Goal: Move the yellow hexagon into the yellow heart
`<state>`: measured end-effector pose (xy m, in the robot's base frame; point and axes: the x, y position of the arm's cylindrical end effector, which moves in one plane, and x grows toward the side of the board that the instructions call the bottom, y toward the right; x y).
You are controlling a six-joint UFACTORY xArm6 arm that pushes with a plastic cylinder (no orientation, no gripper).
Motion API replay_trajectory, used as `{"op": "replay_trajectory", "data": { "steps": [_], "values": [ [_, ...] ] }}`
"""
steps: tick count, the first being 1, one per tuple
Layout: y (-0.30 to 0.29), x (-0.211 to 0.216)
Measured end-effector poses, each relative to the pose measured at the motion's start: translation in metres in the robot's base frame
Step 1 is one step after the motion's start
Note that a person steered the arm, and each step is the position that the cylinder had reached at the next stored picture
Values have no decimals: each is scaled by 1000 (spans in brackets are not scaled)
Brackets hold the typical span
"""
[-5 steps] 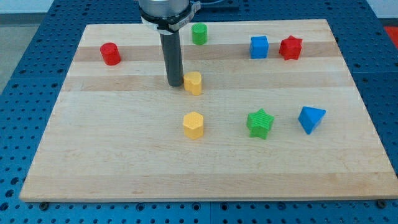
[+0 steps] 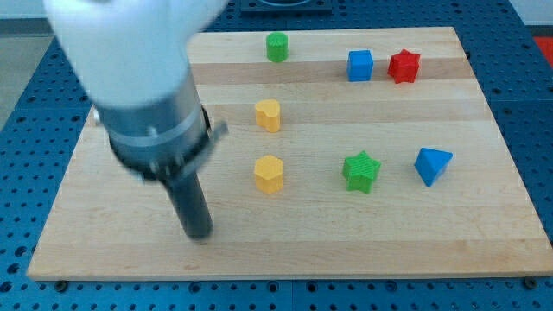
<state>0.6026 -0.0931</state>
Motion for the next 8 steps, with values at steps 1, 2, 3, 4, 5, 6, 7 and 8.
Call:
{"op": "replay_trajectory", "data": {
  "steps": [1, 2, 3, 4, 5, 6, 7, 8],
  "values": [
    [47, 11],
    [71, -10],
    [69, -20],
    [57, -84],
    [57, -112],
    [57, -135],
    [57, -139],
    [59, -125]
  ]
}}
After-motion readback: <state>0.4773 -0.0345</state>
